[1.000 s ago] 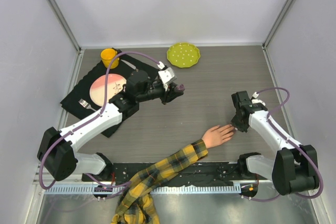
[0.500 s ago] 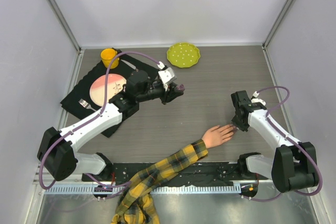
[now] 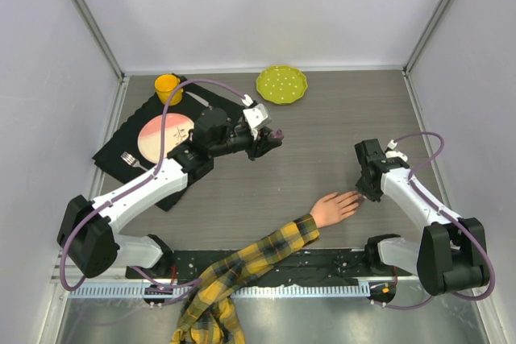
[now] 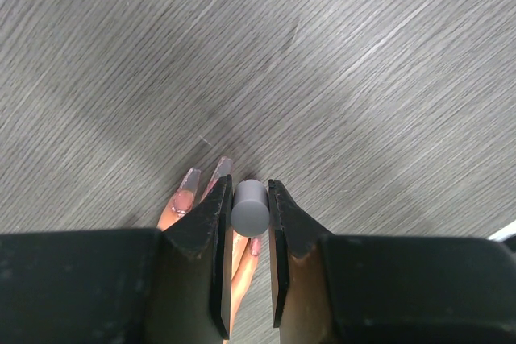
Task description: Paint the nails
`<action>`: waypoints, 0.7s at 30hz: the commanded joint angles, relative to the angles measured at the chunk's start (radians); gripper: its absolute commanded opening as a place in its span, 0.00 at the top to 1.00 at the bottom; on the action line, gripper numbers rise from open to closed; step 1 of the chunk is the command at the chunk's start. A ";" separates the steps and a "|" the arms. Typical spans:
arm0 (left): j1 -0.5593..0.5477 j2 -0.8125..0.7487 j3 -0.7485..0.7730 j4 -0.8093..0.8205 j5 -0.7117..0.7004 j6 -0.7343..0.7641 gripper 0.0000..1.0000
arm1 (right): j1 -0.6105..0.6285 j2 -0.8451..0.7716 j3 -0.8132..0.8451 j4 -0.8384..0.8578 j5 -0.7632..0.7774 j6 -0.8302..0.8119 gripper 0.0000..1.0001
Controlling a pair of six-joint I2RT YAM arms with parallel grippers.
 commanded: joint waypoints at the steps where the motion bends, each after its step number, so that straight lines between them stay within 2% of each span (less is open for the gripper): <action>1: -0.004 -0.011 0.006 0.042 0.008 0.016 1.00 | -0.006 -0.017 0.025 0.002 -0.027 -0.013 0.99; 21: -0.005 -0.016 0.005 0.049 0.021 0.005 1.00 | -0.006 -0.063 0.054 -0.065 -0.070 0.016 0.99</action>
